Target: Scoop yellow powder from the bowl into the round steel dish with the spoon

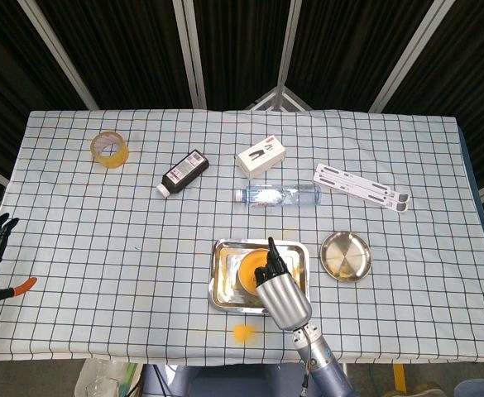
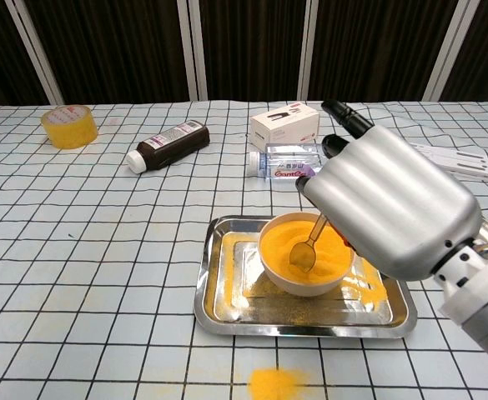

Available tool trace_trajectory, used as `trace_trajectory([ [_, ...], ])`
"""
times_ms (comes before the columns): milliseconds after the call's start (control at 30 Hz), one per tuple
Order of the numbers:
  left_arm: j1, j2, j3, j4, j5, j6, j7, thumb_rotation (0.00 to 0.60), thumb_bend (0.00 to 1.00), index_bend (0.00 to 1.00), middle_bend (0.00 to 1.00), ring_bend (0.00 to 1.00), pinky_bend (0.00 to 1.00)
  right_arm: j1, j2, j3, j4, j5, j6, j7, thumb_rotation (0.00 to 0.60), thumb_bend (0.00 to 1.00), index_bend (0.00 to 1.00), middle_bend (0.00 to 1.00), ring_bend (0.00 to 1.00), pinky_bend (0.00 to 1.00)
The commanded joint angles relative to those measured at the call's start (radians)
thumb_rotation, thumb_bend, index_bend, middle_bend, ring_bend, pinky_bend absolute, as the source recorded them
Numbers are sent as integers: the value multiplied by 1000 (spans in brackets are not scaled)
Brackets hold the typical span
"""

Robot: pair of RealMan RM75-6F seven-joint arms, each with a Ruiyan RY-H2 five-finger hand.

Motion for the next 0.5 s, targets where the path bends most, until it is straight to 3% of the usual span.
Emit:
trace_trajectory([
  [33,0,0,0,0,-2,-1,0,600,0,0,0,0,0,-6,-8,3,18,6,1,10,600,635,670,618,288,0],
  [500,-1,-1,-1,0,-3,-2,2,600,0,0,0,0,0,-15,-2,34,114,9,13,67,600,644,673,621,288,0],
])
